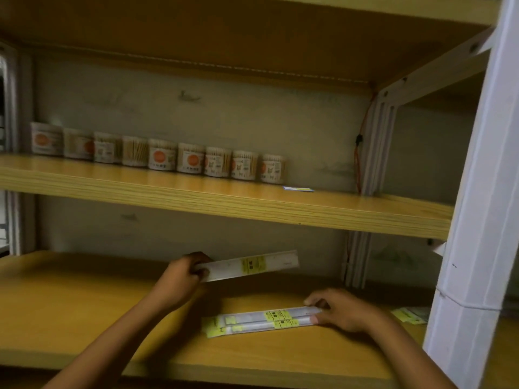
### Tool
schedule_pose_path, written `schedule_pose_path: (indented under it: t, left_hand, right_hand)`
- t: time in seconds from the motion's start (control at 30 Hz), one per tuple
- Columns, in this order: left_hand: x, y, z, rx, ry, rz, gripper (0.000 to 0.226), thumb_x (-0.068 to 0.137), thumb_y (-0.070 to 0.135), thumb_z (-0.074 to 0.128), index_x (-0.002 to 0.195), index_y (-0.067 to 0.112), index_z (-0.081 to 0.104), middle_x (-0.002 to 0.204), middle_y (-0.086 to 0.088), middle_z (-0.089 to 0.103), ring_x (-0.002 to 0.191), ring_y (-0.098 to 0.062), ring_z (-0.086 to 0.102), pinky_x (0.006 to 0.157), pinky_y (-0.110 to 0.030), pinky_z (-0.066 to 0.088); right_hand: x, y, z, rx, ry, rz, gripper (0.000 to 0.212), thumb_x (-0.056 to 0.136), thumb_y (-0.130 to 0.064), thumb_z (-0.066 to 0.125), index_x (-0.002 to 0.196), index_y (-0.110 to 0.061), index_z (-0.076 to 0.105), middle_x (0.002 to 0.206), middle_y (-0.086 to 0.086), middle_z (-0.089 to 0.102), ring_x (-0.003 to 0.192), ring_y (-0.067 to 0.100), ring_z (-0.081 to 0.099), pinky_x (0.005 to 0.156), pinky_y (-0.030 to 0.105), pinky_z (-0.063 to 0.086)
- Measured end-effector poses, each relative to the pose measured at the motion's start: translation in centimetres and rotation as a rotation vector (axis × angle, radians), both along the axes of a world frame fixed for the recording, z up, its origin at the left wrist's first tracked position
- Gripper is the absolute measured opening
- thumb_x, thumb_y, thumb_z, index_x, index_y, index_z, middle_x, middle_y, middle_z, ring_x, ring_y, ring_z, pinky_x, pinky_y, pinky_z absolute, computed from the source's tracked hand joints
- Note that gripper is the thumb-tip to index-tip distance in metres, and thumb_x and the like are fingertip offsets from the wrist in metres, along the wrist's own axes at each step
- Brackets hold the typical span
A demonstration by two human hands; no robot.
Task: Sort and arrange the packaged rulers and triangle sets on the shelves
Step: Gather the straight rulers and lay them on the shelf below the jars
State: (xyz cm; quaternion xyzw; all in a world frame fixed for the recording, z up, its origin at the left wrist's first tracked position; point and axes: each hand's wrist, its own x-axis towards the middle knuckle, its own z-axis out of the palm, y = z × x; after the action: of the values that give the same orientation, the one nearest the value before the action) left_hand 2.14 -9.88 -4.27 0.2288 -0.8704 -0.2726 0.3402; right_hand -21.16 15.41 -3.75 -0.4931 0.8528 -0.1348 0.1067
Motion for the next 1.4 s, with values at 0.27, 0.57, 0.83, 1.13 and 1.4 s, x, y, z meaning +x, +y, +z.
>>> schedule_pose_path:
  t: [0.27, 0.57, 0.83, 1.13, 1.4]
  left_hand:
    - [3.6, 0.5, 0.8, 0.06, 0.09, 0.009, 0.023, 0.091, 0.011, 0.06, 0.113, 0.014, 0.065, 0.105, -0.001, 0.068, 0.099, -0.015, 0.062, 0.088, -0.04, 0.052]
    - [6.8, 1.2, 1.0, 0.181, 0.362, 0.054, 0.014, 0.087, 0.017, 0.067, 0.1, 0.021, 0.069, 0.09, 0.004, 0.07, 0.066, -0.002, 0.055, 0.067, -0.03, 0.045]
    - [8.0, 4.4, 1.2, 0.223, 0.463, 0.008, 0.02, 0.084, 0.014, 0.07, 0.093, 0.031, 0.075, 0.084, 0.011, 0.074, 0.062, -0.004, 0.062, 0.058, -0.023, 0.052]
    - [9.2, 15.2, 4.9, 0.195, 0.539, -0.122, 0.016, 0.083, 0.01, 0.07, 0.095, 0.02, 0.074, 0.096, 0.007, 0.073, 0.09, -0.003, 0.066, 0.071, -0.018, 0.055]
    - [5.3, 30.7, 2.9, 0.24, 0.53, -0.166, 0.016, 0.086, 0.014, 0.066, 0.1, 0.019, 0.071, 0.095, 0.006, 0.071, 0.084, -0.005, 0.066, 0.062, -0.02, 0.054]
  right_hand:
    - [0.7, -1.0, 0.6, -0.018, 0.029, -0.029, 0.037, 0.081, -0.019, 0.074, 0.114, -0.032, 0.062, 0.106, -0.014, 0.057, 0.095, 0.002, 0.054, 0.074, 0.015, 0.044]
    - [3.5, -0.1, 0.6, -0.255, 0.023, -0.072, 0.012, 0.091, -0.019, 0.065, 0.089, -0.03, 0.068, 0.09, -0.01, 0.065, 0.082, 0.003, 0.06, 0.07, 0.018, 0.049]
    - [7.4, 3.5, -0.1, -0.673, -0.069, -0.105, 0.016, 0.087, -0.014, 0.069, 0.092, -0.029, 0.073, 0.095, -0.017, 0.069, 0.089, -0.003, 0.063, 0.071, 0.019, 0.053]
    - [10.2, 12.6, 1.5, -0.834, -0.271, -0.005, 0.018, 0.091, -0.007, 0.063, 0.098, -0.022, 0.072, 0.1, -0.007, 0.072, 0.085, 0.005, 0.07, 0.064, 0.02, 0.056]
    - [8.8, 27.7, 0.1, -0.822, -0.394, -0.02, 0.021, 0.089, 0.0, 0.063, 0.1, -0.017, 0.071, 0.099, -0.009, 0.074, 0.094, 0.009, 0.071, 0.074, 0.025, 0.059]
